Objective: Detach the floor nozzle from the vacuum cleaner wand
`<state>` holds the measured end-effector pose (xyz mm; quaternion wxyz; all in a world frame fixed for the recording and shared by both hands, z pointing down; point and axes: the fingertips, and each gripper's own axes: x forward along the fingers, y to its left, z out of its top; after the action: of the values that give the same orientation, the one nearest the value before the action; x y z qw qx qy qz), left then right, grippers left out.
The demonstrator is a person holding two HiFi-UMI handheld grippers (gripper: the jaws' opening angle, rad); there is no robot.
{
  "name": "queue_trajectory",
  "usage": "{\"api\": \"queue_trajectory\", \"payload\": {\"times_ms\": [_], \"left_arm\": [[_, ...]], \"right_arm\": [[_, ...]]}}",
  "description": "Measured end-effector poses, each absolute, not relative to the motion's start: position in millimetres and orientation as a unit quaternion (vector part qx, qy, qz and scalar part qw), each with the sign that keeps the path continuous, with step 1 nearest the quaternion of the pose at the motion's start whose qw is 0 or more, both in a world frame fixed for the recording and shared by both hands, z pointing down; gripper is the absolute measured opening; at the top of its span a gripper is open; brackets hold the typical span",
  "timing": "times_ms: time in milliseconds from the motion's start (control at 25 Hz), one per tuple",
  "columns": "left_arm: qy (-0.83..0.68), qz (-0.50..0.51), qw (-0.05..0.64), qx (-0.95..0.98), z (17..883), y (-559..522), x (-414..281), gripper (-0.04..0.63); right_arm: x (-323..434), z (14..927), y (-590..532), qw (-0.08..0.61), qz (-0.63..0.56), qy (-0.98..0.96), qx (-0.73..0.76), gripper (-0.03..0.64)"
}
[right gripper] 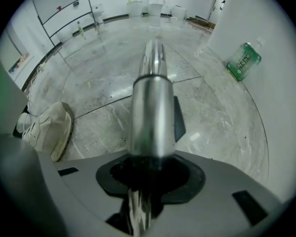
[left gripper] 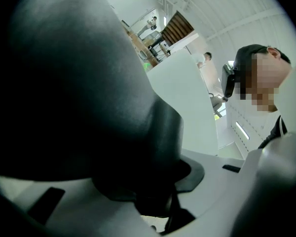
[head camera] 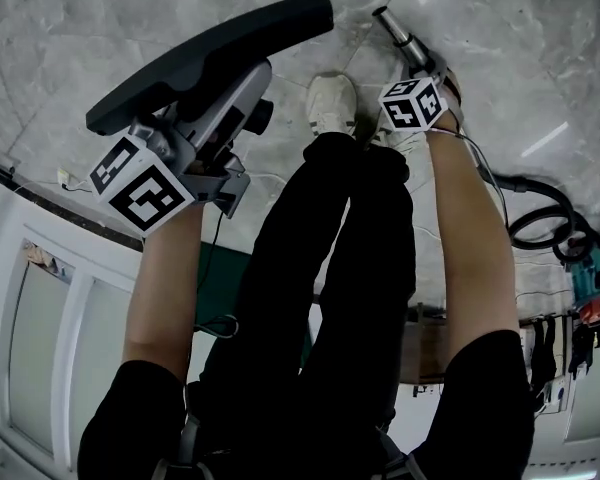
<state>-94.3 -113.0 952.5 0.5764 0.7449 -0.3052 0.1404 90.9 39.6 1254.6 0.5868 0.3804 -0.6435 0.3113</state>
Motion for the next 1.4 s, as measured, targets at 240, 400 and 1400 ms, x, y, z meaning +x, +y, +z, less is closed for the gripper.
{"api": "queue_trajectory", "payload": {"times_ms": [240, 400, 1400], "left_arm": [[-0.282, 0.12, 0.565, 0.766, 924, -129, -70, 0.153], [-0.29, 0.104, 0.547, 0.778, 876, -120, -49, 0.153], [-0.333, 0.059, 0.343, 0.876, 288, -129, 38, 0.153]], "right_arm": [[101, 1246, 32, 0.586, 0.367, -0.608, 0.39, 0.21], [114, 1162, 29, 0.542, 0.377, -0.622, 0.421, 0.21], [239, 274, -67, 0.09, 0.158, -0.69, 0.7, 0.015]]}}
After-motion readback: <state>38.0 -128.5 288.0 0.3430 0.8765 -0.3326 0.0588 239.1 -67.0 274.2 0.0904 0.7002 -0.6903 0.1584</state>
